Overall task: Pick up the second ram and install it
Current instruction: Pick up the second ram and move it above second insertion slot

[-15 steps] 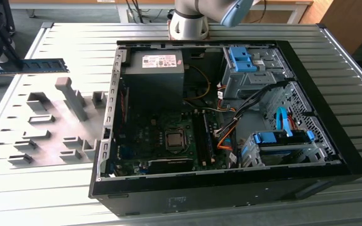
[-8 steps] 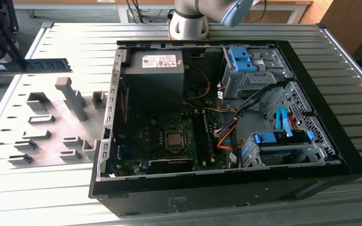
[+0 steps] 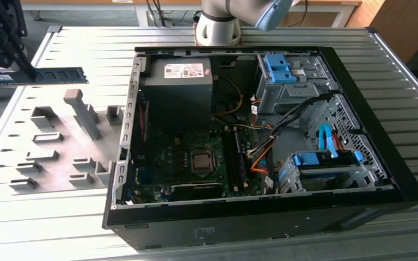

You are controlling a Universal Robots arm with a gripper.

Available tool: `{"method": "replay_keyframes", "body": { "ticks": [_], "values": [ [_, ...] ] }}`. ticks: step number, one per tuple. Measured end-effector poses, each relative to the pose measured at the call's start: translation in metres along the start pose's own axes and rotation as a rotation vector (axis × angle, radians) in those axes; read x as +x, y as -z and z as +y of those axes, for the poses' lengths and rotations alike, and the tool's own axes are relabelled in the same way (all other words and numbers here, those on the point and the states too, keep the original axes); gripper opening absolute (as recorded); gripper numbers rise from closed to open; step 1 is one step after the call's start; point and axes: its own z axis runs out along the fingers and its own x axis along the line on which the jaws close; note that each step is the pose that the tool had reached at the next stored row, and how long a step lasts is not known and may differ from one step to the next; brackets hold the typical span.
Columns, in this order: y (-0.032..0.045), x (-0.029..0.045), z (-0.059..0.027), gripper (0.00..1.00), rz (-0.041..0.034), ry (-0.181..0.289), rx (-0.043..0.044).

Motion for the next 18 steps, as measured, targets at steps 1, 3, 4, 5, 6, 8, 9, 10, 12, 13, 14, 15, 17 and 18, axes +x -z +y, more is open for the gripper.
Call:
{"method": "replay_keyframes", "body": {
  "ticks": [1, 3, 4, 5, 6, 8, 9, 10, 12, 13, 14, 15, 17, 18],
  "values": [
    [0.0000, 0.0000, -0.0011, 0.14, 0.0000, 0.000, 0.0001],
    [0.0000, 0.0000, -0.0036, 0.14, 0.0000, 0.000, 0.0001],
    [0.0000, 0.0000, -0.0048, 0.14, 0.0000, 0.000, 0.0000],
    [0.0000, 0.0000, -0.0060, 0.14, 0.0000, 0.000, 0.0001],
    [0.0000, 0.0000, -0.0071, 0.14, -0.0001, 0.000, 0.0001],
    [0.0000, 0.0000, -0.0093, 0.14, 0.0000, 0.000, 0.0001],
    [0.0000, 0.0000, -0.0103, 0.14, 0.0000, 0.000, 0.0000],
    [0.0000, 0.0000, -0.0113, 0.14, -0.0001, 0.000, 0.0001],
    [0.0001, -0.0001, -0.0133, 0.14, 0.0000, 0.000, 0.0000],
    [0.0001, -0.0001, -0.0143, 0.14, 0.0001, 0.000, 0.0000],
    [0.0001, -0.0001, -0.0153, 0.14, 0.0000, 0.000, 0.0000],
    [0.0001, -0.0001, -0.0164, 0.14, 0.0000, 0.000, 0.0000],
    [0.0001, -0.0001, -0.0185, 0.14, 0.0000, 0.000, 0.0001],
    [0.0001, -0.0001, -0.0195, 0.14, 0.0000, 0.000, 0.0000]
  ]
}}
